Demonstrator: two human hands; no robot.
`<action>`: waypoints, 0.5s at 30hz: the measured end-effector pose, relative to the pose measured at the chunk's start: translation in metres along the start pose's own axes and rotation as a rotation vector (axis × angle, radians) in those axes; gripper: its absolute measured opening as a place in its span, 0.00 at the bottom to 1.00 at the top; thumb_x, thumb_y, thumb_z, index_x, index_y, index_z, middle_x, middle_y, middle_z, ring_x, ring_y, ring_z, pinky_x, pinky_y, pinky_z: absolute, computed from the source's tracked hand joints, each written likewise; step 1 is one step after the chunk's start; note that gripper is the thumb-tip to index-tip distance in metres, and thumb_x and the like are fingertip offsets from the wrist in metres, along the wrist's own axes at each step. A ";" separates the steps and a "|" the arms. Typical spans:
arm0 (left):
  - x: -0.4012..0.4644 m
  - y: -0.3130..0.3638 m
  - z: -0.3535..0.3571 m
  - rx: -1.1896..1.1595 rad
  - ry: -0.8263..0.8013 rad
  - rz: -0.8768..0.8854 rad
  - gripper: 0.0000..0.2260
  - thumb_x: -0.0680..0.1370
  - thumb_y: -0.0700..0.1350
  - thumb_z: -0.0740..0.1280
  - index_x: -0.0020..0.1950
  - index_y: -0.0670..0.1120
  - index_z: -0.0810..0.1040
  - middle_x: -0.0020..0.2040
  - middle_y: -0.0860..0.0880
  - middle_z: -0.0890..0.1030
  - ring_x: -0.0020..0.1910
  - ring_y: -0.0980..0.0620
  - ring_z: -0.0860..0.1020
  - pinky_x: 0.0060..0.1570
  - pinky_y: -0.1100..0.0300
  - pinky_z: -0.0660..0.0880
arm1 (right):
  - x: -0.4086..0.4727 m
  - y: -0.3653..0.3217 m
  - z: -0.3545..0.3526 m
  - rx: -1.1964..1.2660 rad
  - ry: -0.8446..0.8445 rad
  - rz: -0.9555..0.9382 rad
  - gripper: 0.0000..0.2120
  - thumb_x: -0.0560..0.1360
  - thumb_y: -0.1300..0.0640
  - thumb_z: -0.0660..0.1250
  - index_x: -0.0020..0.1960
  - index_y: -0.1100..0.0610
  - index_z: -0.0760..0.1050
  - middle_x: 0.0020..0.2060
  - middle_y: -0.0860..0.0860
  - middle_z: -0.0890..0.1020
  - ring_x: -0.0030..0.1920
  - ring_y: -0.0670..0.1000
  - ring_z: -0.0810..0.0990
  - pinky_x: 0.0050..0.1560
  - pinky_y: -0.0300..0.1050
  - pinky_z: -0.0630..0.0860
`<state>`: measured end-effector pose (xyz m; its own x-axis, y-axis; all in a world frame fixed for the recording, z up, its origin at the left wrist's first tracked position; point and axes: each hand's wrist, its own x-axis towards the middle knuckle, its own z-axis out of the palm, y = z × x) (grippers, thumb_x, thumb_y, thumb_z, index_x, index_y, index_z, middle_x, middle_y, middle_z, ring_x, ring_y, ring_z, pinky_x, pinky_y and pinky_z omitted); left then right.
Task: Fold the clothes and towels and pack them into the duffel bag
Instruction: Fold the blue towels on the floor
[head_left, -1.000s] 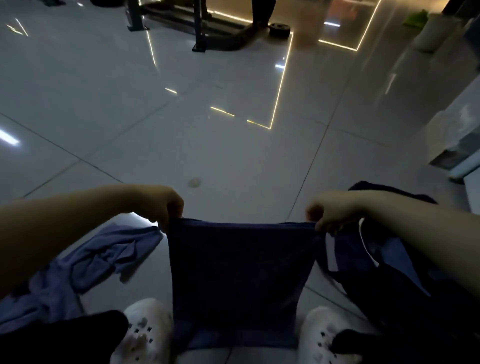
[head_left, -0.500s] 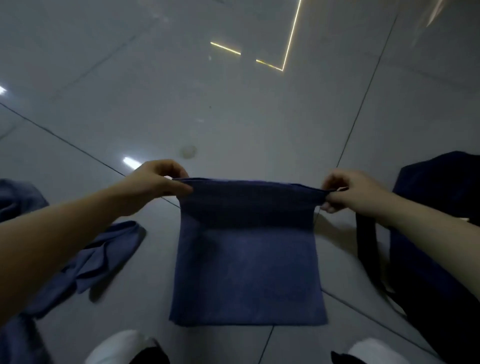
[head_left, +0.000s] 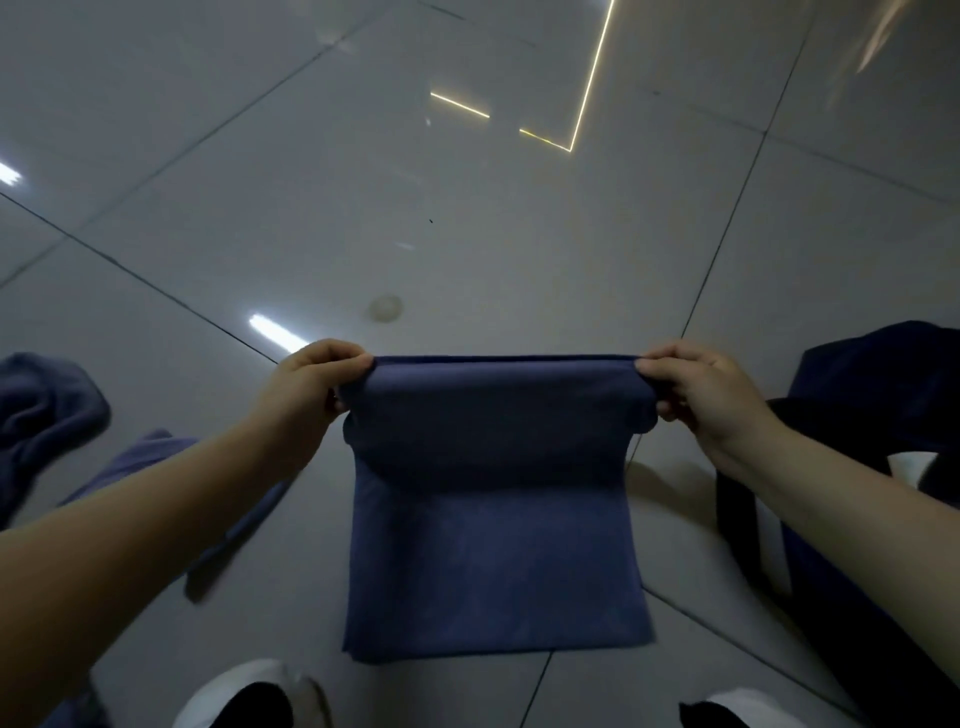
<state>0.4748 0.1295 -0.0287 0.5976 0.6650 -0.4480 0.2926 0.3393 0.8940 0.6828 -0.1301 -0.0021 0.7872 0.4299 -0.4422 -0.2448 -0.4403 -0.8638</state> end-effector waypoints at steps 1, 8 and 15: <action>0.001 -0.002 0.001 -0.012 0.005 0.011 0.13 0.76 0.34 0.64 0.34 0.46 0.78 0.28 0.54 0.76 0.32 0.54 0.70 0.25 0.68 0.65 | 0.000 0.000 0.003 0.047 0.021 0.008 0.11 0.76 0.65 0.64 0.35 0.56 0.74 0.28 0.49 0.74 0.29 0.47 0.69 0.24 0.34 0.67; 0.006 -0.004 0.008 0.052 0.048 0.104 0.06 0.77 0.39 0.67 0.41 0.47 0.76 0.35 0.51 0.77 0.34 0.54 0.73 0.35 0.62 0.69 | 0.005 0.007 0.001 0.006 0.013 -0.009 0.09 0.76 0.63 0.65 0.37 0.55 0.74 0.32 0.51 0.75 0.31 0.47 0.71 0.27 0.36 0.68; 0.046 0.028 0.004 0.664 -0.015 0.243 0.08 0.71 0.41 0.75 0.45 0.47 0.79 0.39 0.50 0.79 0.40 0.51 0.77 0.49 0.53 0.76 | 0.039 -0.007 -0.006 -0.104 0.028 -0.077 0.11 0.72 0.73 0.67 0.40 0.58 0.73 0.36 0.54 0.77 0.29 0.43 0.79 0.34 0.33 0.78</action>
<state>0.5132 0.1667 -0.0246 0.7124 0.6598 -0.2390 0.5404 -0.2985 0.7867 0.7192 -0.1149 -0.0119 0.8173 0.4442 -0.3672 -0.1240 -0.4868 -0.8647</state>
